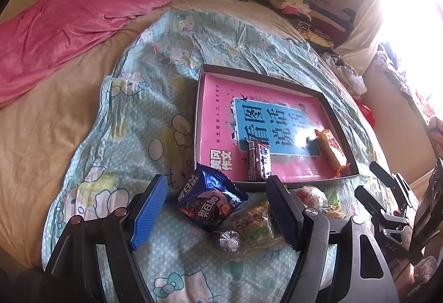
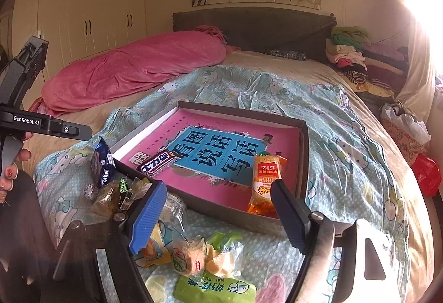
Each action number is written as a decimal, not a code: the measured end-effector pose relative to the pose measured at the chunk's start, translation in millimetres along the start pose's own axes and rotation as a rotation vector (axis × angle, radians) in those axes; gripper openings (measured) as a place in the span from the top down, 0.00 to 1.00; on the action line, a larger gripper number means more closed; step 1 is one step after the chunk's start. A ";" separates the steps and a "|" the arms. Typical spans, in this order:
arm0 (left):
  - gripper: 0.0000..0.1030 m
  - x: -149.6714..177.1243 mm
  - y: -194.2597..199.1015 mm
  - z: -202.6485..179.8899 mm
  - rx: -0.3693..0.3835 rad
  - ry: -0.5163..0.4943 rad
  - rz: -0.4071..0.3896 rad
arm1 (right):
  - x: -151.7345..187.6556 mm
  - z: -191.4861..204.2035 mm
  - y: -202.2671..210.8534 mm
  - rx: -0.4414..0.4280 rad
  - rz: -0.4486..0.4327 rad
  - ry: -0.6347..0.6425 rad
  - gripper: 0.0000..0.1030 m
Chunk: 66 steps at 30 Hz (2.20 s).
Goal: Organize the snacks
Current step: 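Move both grippers back toward the remaining snack pile, then grasp the blue cookie pack with the left gripper while the right approaches the clear bag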
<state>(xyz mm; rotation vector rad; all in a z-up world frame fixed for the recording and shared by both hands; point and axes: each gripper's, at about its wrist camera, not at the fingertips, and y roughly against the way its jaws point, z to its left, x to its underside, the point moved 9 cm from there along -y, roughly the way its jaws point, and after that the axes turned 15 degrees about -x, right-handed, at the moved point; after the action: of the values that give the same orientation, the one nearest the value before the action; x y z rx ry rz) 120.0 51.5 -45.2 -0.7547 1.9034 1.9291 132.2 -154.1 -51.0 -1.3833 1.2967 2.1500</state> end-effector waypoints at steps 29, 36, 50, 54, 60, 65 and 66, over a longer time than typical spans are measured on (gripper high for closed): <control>0.27 48.4 -12.8 -13.7 -0.017 -0.103 0.090 | 23.6 36.8 -15.3 0.008 0.131 0.175 0.25; 0.27 49.7 -21.1 -7.6 -0.038 -0.096 0.095 | 30.4 37.1 -22.8 0.033 0.168 0.212 0.25; 0.27 49.1 -32.7 -3.1 -0.035 -0.072 0.102 | 34.5 37.9 -44.6 0.033 0.202 0.247 0.25; 0.27 46.2 -35.7 -0.5 -0.038 -0.057 0.096 | 35.5 39.4 -51.4 0.028 0.210 0.255 0.25; 0.27 44.7 -41.4 0.8 -0.039 -0.053 0.102 | 33.5 41.0 -60.5 0.031 0.207 0.257 0.25; 0.27 44.0 -43.5 -0.4 -0.041 -0.056 0.102 | 32.9 38.4 -64.8 0.017 0.202 0.231 0.25; 0.27 44.3 -43.6 -0.5 -0.041 -0.057 0.101 | 32.3 38.5 -65.4 0.018 0.200 0.232 0.25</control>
<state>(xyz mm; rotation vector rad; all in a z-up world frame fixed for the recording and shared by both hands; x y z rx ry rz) 109.4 47.6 -106.3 -0.6196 1.9071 2.0334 134.6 -94.0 -107.5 -1.5948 1.5973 2.1448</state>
